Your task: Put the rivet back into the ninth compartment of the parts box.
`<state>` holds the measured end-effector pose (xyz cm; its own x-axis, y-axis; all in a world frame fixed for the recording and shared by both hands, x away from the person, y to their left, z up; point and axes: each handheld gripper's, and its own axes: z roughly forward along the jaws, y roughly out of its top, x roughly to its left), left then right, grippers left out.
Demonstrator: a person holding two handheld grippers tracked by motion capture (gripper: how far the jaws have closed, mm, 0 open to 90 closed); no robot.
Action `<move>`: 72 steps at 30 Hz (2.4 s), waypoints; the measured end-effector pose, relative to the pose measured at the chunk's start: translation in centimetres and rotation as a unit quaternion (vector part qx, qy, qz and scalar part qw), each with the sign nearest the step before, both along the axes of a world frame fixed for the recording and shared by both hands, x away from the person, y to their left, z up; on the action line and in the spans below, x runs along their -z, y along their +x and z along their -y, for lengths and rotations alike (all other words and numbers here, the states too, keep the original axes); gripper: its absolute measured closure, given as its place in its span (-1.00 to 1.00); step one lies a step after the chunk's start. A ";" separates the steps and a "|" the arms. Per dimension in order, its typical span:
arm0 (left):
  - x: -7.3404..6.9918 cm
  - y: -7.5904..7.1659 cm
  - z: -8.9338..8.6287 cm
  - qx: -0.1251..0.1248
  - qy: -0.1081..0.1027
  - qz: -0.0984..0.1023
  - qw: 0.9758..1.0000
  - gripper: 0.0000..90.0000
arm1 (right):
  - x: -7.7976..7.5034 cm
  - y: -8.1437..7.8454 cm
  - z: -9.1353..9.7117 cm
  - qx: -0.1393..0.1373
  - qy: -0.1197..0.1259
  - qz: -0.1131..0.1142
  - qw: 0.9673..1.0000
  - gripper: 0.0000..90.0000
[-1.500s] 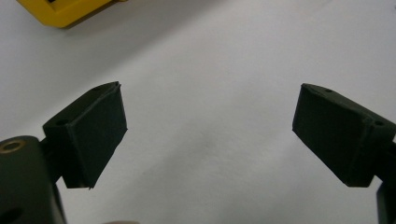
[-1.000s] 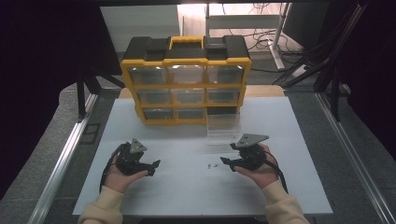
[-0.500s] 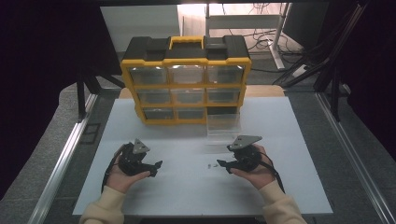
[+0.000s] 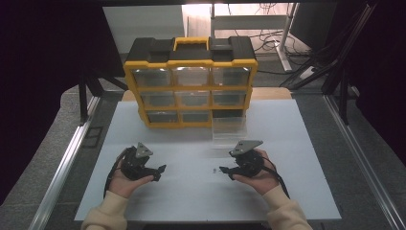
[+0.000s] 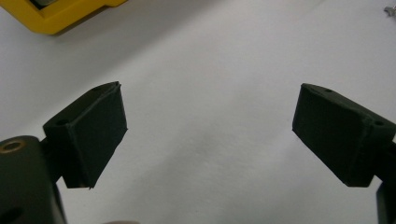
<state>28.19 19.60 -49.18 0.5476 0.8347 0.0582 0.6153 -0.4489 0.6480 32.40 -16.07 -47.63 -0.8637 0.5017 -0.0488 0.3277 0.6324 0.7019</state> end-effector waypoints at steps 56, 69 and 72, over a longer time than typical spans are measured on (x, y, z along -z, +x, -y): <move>-0.7 -0.6 0.5 0.018 0.007 0.020 1.000 -0.78 | 0.0 -0.6 -1.2 0.008 -0.017 -0.010 1.000 -0.31; -0.7 -0.5 0.3 0.016 0.005 0.021 1.000 -0.78 | 0.6 -0.4 -1.3 0.017 -0.030 -0.017 0.999 -0.32; -0.7 -0.5 0.3 0.016 0.005 0.021 1.000 -0.78 | 0.8 -0.3 -1.4 0.017 -0.035 -0.019 0.999 -0.32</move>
<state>27.66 19.30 -48.46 0.5702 0.8166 0.0898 0.5739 -0.4742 0.6676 32.13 -14.72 -48.48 -0.8476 0.5281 -0.0523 0.3761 0.6673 0.6428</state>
